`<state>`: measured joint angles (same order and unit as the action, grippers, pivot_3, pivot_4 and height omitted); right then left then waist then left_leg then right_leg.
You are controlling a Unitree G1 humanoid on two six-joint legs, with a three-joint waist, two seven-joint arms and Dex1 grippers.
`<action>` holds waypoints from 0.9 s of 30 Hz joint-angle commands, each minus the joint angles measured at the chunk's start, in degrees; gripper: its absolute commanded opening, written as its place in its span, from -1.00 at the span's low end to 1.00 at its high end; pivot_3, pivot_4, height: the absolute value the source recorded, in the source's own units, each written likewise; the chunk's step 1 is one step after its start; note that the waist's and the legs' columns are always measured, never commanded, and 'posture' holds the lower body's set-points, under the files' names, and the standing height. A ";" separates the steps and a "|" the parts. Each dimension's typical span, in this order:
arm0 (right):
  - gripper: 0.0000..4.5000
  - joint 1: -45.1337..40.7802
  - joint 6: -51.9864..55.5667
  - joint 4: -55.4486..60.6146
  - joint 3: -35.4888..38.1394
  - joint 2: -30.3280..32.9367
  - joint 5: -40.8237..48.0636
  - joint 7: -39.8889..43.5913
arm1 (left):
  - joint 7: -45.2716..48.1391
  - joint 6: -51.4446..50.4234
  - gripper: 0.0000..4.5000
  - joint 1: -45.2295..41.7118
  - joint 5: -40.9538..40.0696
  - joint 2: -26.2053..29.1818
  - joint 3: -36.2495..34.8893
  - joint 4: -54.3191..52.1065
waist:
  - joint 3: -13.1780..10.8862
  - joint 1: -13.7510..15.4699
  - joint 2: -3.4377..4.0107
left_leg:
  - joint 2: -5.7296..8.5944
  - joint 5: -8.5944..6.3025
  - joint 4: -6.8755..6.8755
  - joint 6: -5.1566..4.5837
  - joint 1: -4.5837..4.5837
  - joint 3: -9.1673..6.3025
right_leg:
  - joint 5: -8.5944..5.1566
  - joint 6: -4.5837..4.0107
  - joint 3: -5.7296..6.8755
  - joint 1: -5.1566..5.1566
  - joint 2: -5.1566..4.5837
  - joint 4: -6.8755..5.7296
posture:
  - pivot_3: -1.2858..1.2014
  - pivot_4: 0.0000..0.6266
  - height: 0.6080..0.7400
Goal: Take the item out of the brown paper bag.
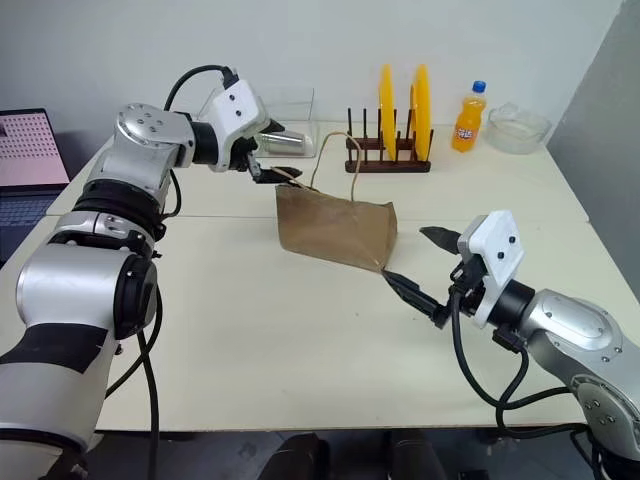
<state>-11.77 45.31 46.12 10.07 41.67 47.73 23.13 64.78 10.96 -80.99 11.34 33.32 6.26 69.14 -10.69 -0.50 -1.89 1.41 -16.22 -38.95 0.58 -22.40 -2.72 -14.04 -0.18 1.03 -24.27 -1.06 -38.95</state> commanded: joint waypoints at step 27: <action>1.00 -9.67 -10.74 -13.57 -8.14 -0.97 -14.63 13.49 | -8.47 -41.93 0.98 47.31 -26.58 13.35 -14.97 -79.19 | 0.03 0.45 0.09 | 0.02 0.00 0.10 0.01 0.53 -0.03 | 0.11 -0.22 -0.24 0.31 0.02 0.04 | 0.03 -0.52 1.00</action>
<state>-21.92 34.33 29.62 0.12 40.15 32.69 36.46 57.44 -32.33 -30.92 -15.34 46.93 -9.36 -11.71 -10.66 -0.05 -1.80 1.43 -16.22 -38.85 0.59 -21.87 -2.75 -13.93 -0.40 0.80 -23.96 -1.04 -38.91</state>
